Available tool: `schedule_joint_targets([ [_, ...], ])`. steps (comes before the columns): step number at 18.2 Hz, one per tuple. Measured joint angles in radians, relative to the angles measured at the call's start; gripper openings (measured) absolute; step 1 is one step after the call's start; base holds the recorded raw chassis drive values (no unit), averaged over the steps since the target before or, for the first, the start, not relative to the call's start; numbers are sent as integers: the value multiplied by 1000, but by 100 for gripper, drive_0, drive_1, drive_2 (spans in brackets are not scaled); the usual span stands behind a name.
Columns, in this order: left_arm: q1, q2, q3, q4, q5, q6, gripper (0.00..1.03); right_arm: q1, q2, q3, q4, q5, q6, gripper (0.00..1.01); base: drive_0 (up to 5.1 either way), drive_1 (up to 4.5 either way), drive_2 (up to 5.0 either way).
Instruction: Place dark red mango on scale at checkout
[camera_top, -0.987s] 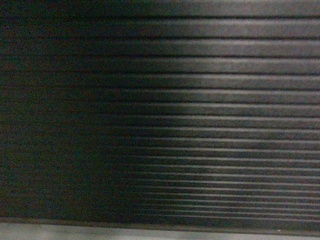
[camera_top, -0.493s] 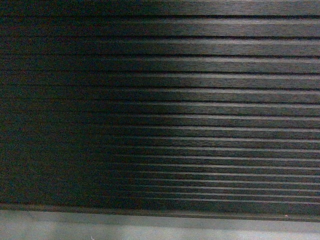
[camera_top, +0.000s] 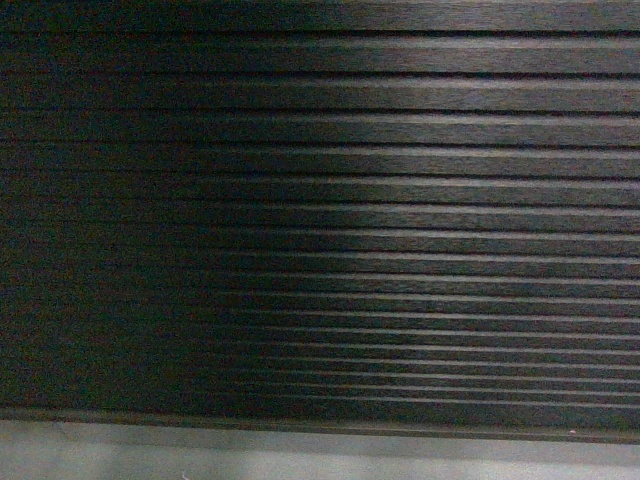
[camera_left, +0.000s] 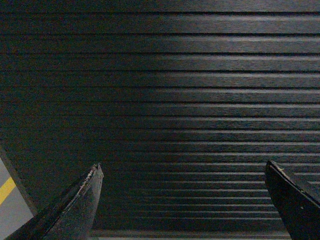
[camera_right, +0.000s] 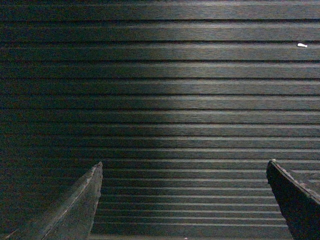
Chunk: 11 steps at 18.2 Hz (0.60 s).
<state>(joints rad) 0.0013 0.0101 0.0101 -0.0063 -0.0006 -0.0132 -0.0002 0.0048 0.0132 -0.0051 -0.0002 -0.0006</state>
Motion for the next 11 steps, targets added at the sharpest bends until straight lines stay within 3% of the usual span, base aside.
schedule_joint_targets([
  [11,0,0,0,0,0,0,98,0,0,0,0,0,0,98,0,0,0],
])
